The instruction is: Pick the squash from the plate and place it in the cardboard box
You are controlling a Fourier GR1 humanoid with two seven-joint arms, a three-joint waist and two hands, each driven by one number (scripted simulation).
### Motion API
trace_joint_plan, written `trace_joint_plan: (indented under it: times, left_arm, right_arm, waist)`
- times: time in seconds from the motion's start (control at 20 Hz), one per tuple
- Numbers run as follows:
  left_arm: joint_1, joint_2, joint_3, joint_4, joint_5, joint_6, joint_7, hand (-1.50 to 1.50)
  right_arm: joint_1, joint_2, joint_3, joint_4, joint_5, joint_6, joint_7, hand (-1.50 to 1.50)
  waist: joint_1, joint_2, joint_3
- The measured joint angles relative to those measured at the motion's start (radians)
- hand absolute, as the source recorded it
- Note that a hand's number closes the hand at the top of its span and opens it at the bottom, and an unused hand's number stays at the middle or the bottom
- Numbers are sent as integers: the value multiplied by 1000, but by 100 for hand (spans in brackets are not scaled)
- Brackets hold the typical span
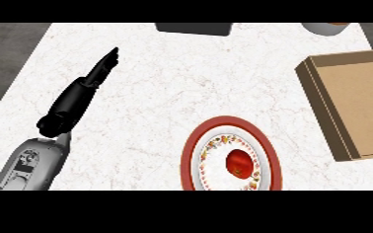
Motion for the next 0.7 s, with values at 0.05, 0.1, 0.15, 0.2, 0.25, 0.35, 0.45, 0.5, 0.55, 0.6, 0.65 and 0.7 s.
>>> trace_joint_plan:
  times: [0.05, 0.1, 0.15, 0.2, 0.25, 0.35, 0.45, 0.5, 0.55, 0.6, 0.65, 0.7]
  left_arm:
    - [-5, 1, 3, 7, 1, -3, -1, 0]
    - [-7, -1, 3, 12, 2, -8, -8, 0]
    - [-9, -1, 4, 12, 3, -10, -7, 0]
    - [-12, -6, -1, 11, 3, -11, -2, 0]
    - [-19, -9, -2, 13, 1, -10, 2, 0]
    - [-23, -14, -4, 21, -5, -9, -3, 0]
    - [-26, -10, -2, 19, -4, -14, 2, 0]
    - [-33, -15, -5, 19, -5, -12, 7, 0]
    - [-31, -16, -5, 19, -6, -12, 6, 0]
    - [-22, -19, -4, 21, -7, -10, -2, 0]
    - [-21, -14, 2, 23, -1, -15, 0, 0]
    - [-20, -15, 2, 25, -3, -13, -2, 0]
  right_arm:
    - [-22, -2, 19, 39, 32, -7, -15, 150]
    - [-44, 1, 39, 75, 66, -18, -24, 150]
    - [-67, 5, 61, 111, 98, -22, -28, 150]
    - [-87, 5, 82, 146, 128, -25, -37, -150]
    - [-104, 8, 102, 180, 155, -28, -49, -150]
    - [-139, 5, 144, 228, 195, -23, -74, -150]
    - [-165, 11, 174, 271, 216, -29, -100, -150]
    - [-178, 12, 187, 285, 218, -27, -115, -150]
    - [-189, 17, 198, 296, 214, -26, -127, -150]
    - [-194, 30, 202, 306, 200, -27, -135, -150]
    - [-200, 44, 203, 311, 175, -22, -141, -150]
    - [-205, 62, 199, 317, 143, -17, -151, -150]
  waist:
    - [3, 1, 0]
    - [8, 2, 0]
    - [13, 3, 0]
    - [14, 3, 1]
    - [14, 3, 1]
    - [17, 4, 1]
    - [18, 4, 2]
    - [17, 4, 2]
    - [14, 2, 2]
    - [13, 2, 2]
    - [10, 0, 2]
    - [7, 0, 2]
